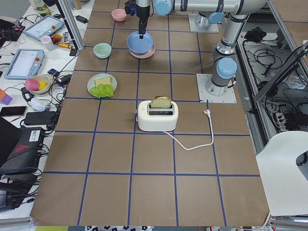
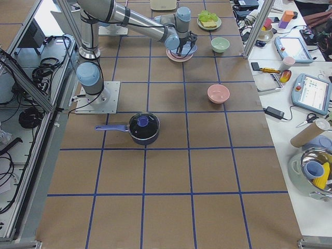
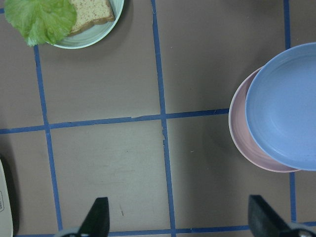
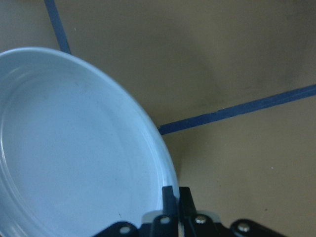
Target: Stack three plates with pink and blue
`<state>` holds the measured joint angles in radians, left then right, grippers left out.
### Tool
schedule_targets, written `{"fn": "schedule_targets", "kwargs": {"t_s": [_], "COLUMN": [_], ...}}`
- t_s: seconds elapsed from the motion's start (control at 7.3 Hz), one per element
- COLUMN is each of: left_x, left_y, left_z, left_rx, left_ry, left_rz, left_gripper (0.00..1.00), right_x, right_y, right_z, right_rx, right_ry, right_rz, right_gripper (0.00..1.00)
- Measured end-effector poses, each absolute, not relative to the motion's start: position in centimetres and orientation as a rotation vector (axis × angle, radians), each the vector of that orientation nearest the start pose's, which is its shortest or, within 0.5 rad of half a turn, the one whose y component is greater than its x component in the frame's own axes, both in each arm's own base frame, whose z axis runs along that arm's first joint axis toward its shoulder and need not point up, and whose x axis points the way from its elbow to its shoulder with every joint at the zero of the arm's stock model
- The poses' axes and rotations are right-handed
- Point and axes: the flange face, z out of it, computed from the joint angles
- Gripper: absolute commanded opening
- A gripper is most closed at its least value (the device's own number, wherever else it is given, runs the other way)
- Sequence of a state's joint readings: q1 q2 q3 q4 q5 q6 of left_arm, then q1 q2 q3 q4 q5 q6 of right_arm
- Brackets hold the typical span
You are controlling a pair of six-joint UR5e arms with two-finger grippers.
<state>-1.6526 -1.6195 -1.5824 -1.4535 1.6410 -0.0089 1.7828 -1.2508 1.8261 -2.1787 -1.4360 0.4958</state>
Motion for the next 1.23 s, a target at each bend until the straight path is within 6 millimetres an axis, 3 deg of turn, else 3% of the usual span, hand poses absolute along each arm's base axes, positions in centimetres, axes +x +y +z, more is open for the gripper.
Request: {"fn": "schedule_targets", "kwargs": {"t_s": [0.27, 0.68, 0.96, 1.23], "left_x": [-16.7, -16.6, -16.6, -16.6], "left_y": [-50.6, -50.5, -50.5, -50.5], "left_z": [47.0, 47.1, 47.1, 47.1], "left_rx": [0.106, 0.103, 0.103, 0.103], "left_ry": [3.073, 3.071, 3.071, 3.072], "left_rz": [-0.095, -0.099, -0.099, -0.099], "left_gripper": [1.0, 1.0, 1.0, 1.0], "right_x": [26.1, 23.5, 19.8, 17.2], "right_y": [-52.4, -54.1, -56.5, -56.8], "right_z": [25.3, 26.3, 28.9, 34.2], "right_rx": [0.42, 0.381, 0.295, 0.194], "right_ry": [2.979, 2.989, 3.009, 3.08], "right_rz": [0.032, -0.018, -0.102, -0.155], "right_gripper": [0.79, 1.0, 1.0, 1.0]}}
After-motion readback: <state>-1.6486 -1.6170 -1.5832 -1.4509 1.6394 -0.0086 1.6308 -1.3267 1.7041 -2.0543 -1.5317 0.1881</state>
